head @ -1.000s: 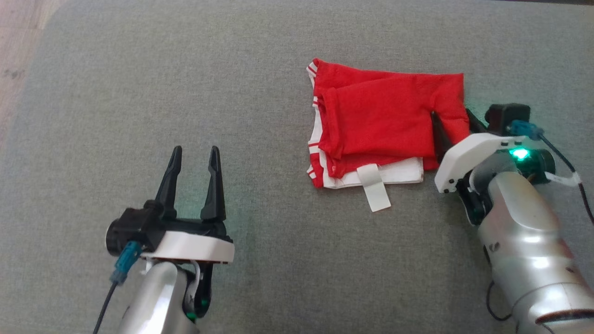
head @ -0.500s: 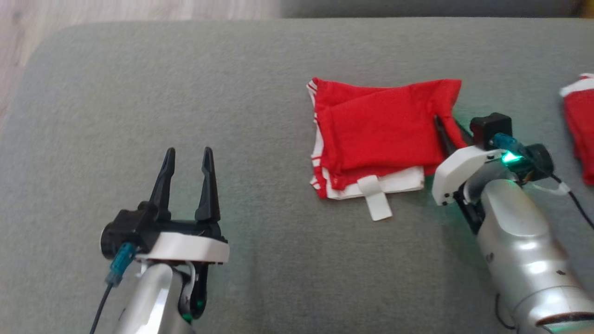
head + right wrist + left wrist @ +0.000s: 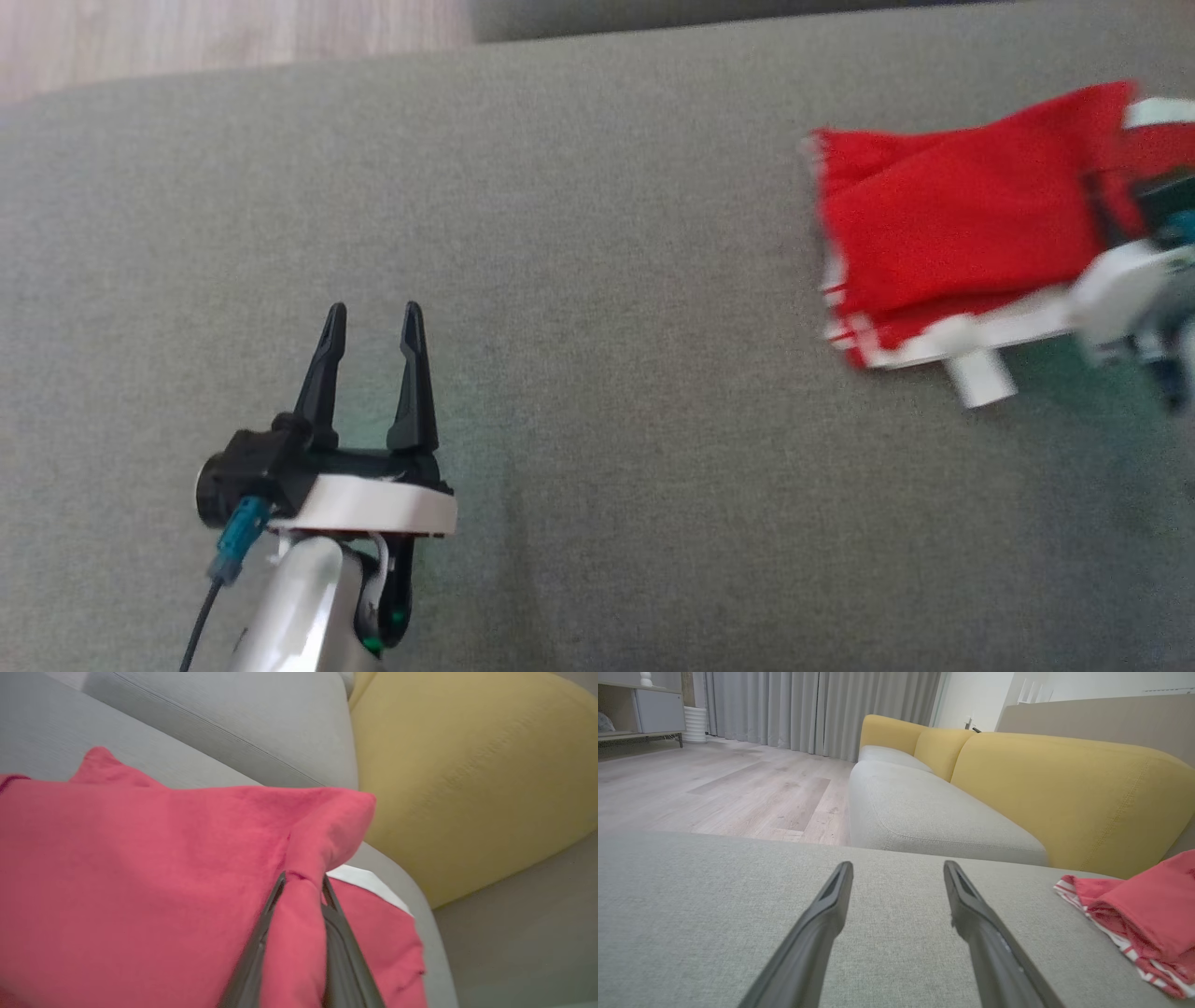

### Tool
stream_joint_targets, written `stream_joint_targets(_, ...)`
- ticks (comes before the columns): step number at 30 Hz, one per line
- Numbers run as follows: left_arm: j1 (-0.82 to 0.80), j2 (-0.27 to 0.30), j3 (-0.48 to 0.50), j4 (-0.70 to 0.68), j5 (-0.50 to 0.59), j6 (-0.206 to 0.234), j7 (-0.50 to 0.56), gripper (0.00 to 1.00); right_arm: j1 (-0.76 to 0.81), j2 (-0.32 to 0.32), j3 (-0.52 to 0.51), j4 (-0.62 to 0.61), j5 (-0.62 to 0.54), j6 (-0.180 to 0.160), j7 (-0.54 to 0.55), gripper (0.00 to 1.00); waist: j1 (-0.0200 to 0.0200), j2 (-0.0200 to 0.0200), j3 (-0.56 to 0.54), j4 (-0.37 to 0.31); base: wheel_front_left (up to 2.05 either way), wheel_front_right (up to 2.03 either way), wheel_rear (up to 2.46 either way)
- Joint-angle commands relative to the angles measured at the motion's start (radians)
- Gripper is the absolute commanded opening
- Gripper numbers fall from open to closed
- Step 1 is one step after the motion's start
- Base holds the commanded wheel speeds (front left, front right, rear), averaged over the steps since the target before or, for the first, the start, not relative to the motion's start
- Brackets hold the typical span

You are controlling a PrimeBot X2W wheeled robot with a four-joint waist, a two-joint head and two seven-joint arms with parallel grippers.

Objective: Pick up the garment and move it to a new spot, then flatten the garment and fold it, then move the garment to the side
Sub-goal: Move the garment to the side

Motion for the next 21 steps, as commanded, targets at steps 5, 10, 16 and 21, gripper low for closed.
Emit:
stream_joint_targets(5,-0.065,0.006,0.031,-0.035,0.016,-0.010,-0.008,1.00,-0.034,-0.173,-0.028,-0.071,-0.009,-0.001,0.064,0.00,0.0000,0.0000,0.074,0.001,0.00,0.00,0.00)
stream_joint_targets(10,-0.091,0.006,0.033,-0.031,0.024,-0.020,-0.008,1.00,-0.036,-0.263,-0.095,-0.090,-0.030,-0.001,0.120,0.00,0.0000,0.0000,0.122,0.013,0.00,0.00,0.00)
stream_joint_targets(16,-0.116,0.006,0.036,-0.031,0.025,-0.028,-0.008,1.00,-0.036,-0.300,-0.186,-0.095,-0.032,-0.001,0.139,0.00,0.0000,0.0000,0.168,0.030,0.00,0.00,0.00)
stream_joint_targets(21,-0.129,0.006,0.040,-0.026,0.026,-0.033,-0.008,1.00,-0.034,-0.288,-0.229,-0.103,-0.044,-0.001,0.144,0.00,0.0000,0.0000,0.185,0.035,0.00,0.00,0.00)
